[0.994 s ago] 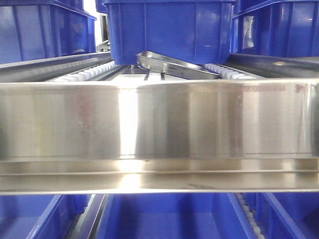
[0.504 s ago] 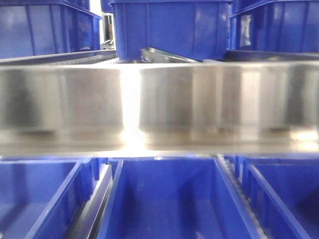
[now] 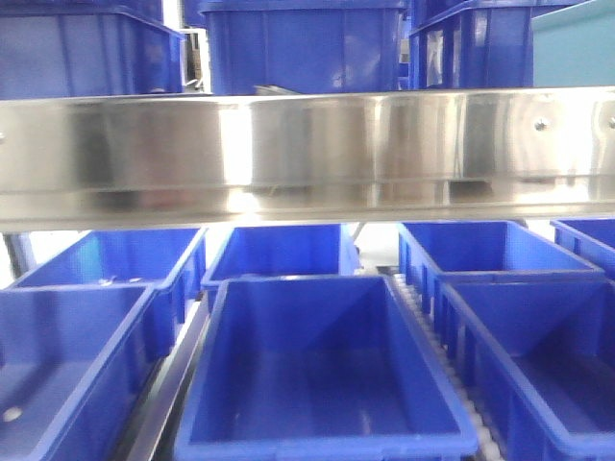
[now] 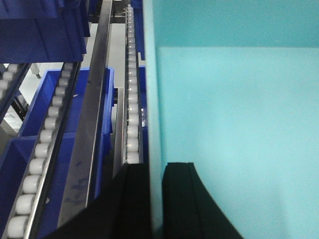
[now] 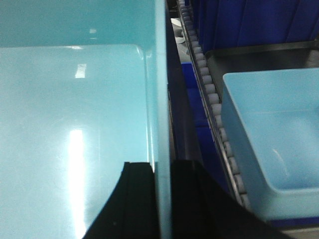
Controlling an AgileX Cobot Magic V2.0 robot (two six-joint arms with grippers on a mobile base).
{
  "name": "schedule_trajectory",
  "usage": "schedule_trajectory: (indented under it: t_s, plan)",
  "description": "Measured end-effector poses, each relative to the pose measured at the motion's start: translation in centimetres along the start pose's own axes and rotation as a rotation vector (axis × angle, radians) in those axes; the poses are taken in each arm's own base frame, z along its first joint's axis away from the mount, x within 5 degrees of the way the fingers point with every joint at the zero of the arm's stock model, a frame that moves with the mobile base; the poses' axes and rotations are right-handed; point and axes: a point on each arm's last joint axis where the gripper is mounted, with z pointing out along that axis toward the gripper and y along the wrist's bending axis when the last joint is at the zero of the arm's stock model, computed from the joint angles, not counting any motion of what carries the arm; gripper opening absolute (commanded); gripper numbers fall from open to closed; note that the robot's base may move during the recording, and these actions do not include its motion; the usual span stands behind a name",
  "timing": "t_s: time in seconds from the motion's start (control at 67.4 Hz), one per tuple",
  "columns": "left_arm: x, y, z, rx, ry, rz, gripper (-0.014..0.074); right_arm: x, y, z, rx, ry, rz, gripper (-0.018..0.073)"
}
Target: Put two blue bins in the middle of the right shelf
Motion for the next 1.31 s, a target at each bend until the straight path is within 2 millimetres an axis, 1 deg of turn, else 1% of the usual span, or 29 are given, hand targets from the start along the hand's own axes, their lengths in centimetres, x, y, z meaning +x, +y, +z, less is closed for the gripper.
schedule_trajectory:
  t_s: [1.305]
  plan:
    - [-0.02, 0.04, -0.01, -0.004, -0.003, 0.002, -0.0111, 0.0, 0.1, 0.16, -0.001, 0.0, -0.002, -0.0165]
